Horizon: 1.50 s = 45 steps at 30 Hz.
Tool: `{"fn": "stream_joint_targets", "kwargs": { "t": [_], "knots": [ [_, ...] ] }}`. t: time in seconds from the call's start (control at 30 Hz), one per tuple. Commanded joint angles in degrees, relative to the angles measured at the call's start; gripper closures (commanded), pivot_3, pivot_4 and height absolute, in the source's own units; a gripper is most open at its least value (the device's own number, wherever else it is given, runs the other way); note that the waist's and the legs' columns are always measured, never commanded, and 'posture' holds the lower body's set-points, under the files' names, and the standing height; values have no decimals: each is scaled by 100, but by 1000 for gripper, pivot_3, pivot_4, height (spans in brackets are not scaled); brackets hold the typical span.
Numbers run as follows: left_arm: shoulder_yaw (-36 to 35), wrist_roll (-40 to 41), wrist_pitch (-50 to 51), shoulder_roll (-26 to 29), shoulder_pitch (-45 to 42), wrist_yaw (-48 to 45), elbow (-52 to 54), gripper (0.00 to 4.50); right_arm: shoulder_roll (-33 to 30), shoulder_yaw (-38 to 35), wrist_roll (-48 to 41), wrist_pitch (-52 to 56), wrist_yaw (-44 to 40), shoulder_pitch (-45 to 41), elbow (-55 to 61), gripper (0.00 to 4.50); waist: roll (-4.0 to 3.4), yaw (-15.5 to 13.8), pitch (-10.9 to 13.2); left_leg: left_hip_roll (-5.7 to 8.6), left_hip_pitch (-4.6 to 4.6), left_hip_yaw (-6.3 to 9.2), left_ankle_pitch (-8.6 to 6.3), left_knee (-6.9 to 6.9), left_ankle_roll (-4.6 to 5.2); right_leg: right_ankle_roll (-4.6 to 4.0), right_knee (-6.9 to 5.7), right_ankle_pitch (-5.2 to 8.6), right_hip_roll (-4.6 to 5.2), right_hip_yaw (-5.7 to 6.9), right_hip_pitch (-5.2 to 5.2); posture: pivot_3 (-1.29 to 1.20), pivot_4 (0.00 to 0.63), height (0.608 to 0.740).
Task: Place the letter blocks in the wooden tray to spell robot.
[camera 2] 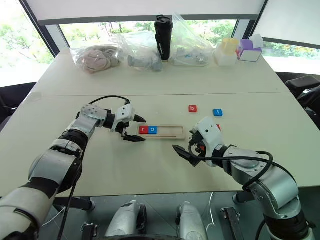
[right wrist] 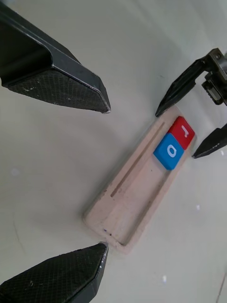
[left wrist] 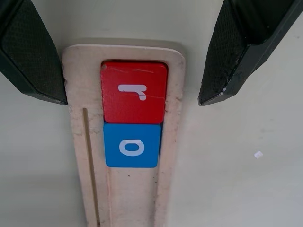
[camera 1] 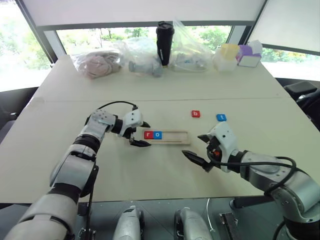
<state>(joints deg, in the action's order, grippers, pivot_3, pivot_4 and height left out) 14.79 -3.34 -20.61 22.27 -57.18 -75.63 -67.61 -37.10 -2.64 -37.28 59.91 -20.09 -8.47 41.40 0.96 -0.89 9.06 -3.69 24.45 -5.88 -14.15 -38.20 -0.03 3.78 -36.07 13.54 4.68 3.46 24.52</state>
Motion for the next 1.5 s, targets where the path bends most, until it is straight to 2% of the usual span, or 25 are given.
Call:
{"fn": "stream_joint_targets", "kwargs": {
  "t": [0.03,0.1,0.2,0.23,0.27,0.53,0.73,0.9,1.03,1.17,1.4,1.43,1.47,1.5],
  "knots": [
    [72,-259,-105,11,45,22,-82,0,10,-129,35,-147,-21,-10,137,31,1,6,-1,0,-1,0,0,-1,0,0,0,0,1,0,-1,0,150,740],
    [117,-279,-170,55,136,-169,-42,0,-30,-151,72,-196,-54,-4,90,31,1,14,-2,0,-2,1,0,-3,0,-1,-1,-1,1,-1,-2,0,150,740],
    [147,-335,-275,91,198,-172,-27,826,-56,-167,127,-250,-100,-26,10,0,0,19,-2,-1,-2,1,0,-1,0,-1,-1,-1,0,-1,-1,0,150,740],
    [155,-358,-304,99,213,-160,-24,1235,-60,-167,143,-265,-117,-34,-12,0,1,18,-2,-1,-2,0,0,0,0,-1,-1,-1,-1,0,0,0,150,740],
    [148,-357,-305,102,233,-166,-21,1383,-68,-170,161,-281,-142,-46,-45,0,1,17,-3,-2,-3,0,0,0,0,-1,-1,-1,-2,0,0,0,150,740],
    [-50,-53,-118,201,473,-496,451,1382,-227,-346,315,-483,-406,140,-307,0,0,24,-4,-3,-4,0,0,1,0,0,-1,0,-2,0,0,0,150,740],
    [-191,435,737,250,1179,-813,2059,1382,-303,-462,446,-688,-549,370,-530,0,0,36,-4,-5,-2,-2,-1,8,1,1,-3,0,-5,-1,7,0,150,740],
    [-179,550,1658,432,1983,-525,3559,1382,-247,-432,519,-765,-585,427,-603,0,0,31,-4,-5,-3,1,-1,6,1,1,-3,0,-5,-3,6,0,150,740],
    [-96,461,2042,608,2394,-273,4336,1382,-223,-423,548,-806,-593,494,-614,0,0,30,-4,-6,-4,4,-1,6,1,1,-3,0,-5,-4,6,0,150,740],
    [-38,435,2297,692,2527,-103,4711,1382,-188,-383,583,-838,-601,474,-674,0,0,33,-4,-6,-5,5,-1,6,1,1,-3,0,-5,-4,6,0,150,740],
    [108,446,2327,810,2474,-149,4756,1382,-185,-351,675,-915,-658,451,-795,0,-1,30,-4,-6,-6,4,-1,6,1,0,-3,0,-5,-4,6,0,150,740],
    [141,456,2312,833,2460,-221,4743,347,-184,-351,690,-919,-661,454,-800,0,-1,30,-4,-6,-6,4,-1,6,1,0,-3,0,-5,-4,6,0,150,740],
    [155,455,2298,840,2439,-221,4712,23,-180,-351,699,-919,-663,458,-797,0,-1,30,-4,-6,-6,3,-1,6,1,0,-2,0,-5,-4,6,0,150,740],
    [166,461,2292,845,2427,-223,4695,23,-175,-353,705,-919,-662,465,-788,0,-1,29,-4,-6,-6,4,-1,6,1,0,-3,0,-5,-4,6,0,150,740]
  ]
}}
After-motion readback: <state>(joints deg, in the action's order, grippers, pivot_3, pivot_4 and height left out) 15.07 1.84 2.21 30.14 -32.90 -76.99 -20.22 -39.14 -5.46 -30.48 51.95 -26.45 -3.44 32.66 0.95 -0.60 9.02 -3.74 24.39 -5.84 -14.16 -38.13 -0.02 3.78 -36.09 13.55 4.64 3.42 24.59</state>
